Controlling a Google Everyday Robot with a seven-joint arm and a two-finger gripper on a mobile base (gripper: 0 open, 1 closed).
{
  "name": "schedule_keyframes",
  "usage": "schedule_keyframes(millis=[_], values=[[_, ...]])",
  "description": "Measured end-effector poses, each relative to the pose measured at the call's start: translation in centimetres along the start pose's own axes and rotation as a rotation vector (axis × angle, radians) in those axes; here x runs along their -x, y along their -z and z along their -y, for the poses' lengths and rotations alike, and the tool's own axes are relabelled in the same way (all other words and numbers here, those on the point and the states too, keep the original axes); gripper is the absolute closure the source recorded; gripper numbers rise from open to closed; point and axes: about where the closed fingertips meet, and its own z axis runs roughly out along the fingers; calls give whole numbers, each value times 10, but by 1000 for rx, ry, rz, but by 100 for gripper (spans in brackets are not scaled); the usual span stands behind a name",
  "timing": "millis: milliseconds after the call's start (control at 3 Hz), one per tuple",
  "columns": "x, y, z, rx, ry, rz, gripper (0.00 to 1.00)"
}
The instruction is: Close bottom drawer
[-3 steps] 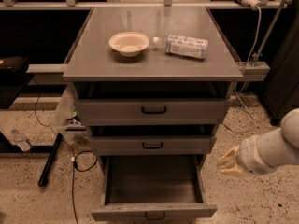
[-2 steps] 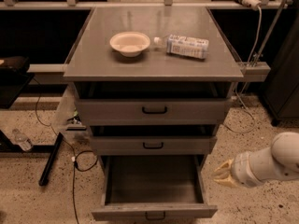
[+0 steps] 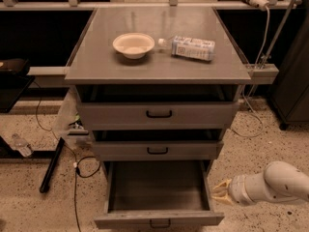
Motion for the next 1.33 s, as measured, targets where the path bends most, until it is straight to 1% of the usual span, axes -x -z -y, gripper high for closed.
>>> schedule_keyframes(millis=[333, 667, 1000, 1333], values=[[0, 0, 0, 0, 0, 0, 100], [-10, -16, -4, 21, -14, -7, 100], [-48, -59, -10, 44, -52, -48, 100], [-96, -106, -22, 55, -79, -58, 100]])
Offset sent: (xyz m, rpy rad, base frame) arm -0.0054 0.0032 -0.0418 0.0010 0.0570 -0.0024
